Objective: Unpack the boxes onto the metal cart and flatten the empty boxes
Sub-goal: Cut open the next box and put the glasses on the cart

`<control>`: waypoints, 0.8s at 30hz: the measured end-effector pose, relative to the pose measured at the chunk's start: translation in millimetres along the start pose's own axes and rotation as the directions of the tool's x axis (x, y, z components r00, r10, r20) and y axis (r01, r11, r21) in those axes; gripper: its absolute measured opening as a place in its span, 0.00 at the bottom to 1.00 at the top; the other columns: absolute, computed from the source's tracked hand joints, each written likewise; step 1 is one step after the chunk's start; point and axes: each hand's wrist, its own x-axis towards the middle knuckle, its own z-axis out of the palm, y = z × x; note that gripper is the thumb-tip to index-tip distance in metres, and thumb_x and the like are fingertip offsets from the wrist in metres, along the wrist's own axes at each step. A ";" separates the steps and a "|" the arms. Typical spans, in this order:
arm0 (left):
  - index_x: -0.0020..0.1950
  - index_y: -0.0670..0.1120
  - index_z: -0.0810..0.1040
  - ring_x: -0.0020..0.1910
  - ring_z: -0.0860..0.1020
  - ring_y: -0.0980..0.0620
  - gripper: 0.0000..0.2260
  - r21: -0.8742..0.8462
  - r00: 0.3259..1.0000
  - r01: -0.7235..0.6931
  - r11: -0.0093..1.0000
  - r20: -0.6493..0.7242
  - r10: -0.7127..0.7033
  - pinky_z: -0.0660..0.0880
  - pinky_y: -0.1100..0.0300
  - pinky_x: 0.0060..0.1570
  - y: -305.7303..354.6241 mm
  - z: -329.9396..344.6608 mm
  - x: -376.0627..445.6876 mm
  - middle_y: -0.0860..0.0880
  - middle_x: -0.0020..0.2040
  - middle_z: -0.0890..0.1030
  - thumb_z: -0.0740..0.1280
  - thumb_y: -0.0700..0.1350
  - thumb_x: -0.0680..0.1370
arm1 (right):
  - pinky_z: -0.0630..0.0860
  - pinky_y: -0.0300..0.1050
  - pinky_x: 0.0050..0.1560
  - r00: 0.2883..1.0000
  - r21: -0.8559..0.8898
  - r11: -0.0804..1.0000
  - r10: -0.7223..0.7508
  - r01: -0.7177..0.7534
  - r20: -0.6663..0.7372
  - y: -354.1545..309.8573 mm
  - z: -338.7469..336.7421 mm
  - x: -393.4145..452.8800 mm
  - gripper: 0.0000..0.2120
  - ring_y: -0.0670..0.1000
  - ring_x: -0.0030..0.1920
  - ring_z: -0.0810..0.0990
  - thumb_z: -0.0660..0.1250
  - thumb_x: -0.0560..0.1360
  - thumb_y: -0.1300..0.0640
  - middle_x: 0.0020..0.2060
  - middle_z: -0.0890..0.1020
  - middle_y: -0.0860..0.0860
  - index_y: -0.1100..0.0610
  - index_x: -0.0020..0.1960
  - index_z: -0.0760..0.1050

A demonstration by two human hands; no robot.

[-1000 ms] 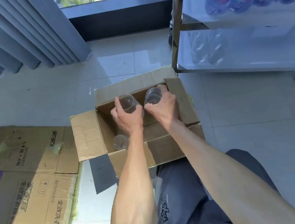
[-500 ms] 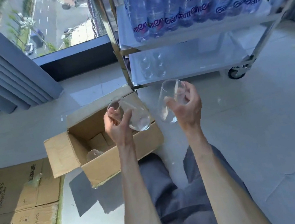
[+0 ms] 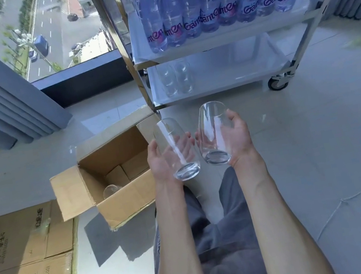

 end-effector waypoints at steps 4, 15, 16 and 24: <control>0.71 0.41 0.69 0.49 0.81 0.41 0.41 -0.137 0.995 0.088 0.987 0.055 -0.081 0.80 0.51 0.51 4.3 1.3 -2.5 0.38 0.54 0.80 0.74 0.62 0.67 | 0.78 0.52 0.47 0.999 0.084 0.996 0.038 -0.040 0.022 5.8 -0.8 1.6 0.33 0.60 0.42 0.80 0.64 0.69 0.29 0.44 0.79 0.60 0.57 0.56 0.73; 0.64 0.44 0.75 0.44 0.81 0.41 0.23 0.003 0.944 0.258 0.966 -0.213 -0.252 0.78 0.54 0.45 7.0 -11.7 7.2 0.42 0.49 0.81 0.57 0.60 0.80 | 0.80 0.52 0.46 0.999 0.049 0.999 0.010 -0.012 0.039 4.3 -22.8 11.8 0.34 0.59 0.47 0.80 0.63 0.73 0.32 0.51 0.77 0.61 0.57 0.67 0.71; 0.65 0.44 0.75 0.45 0.81 0.41 0.25 0.002 0.945 0.253 0.968 -0.216 -0.246 0.78 0.54 0.46 6.6 -9.9 5.8 0.42 0.51 0.81 0.57 0.61 0.80 | 0.80 0.52 0.47 0.998 0.042 0.999 0.022 -0.025 0.056 4.9 -23.3 11.3 0.35 0.58 0.47 0.80 0.63 0.73 0.31 0.51 0.77 0.60 0.57 0.67 0.70; 0.65 0.43 0.71 0.50 0.78 0.42 0.27 0.018 0.990 0.133 0.991 -0.041 -0.132 0.69 0.52 0.64 9.0 -11.4 11.0 0.42 0.53 0.77 0.72 0.56 0.72 | 0.80 0.50 0.46 0.999 -0.084 0.996 0.003 0.001 0.052 7.6 -29.8 11.6 0.37 0.57 0.50 0.80 0.78 0.62 0.38 0.52 0.79 0.60 0.60 0.62 0.73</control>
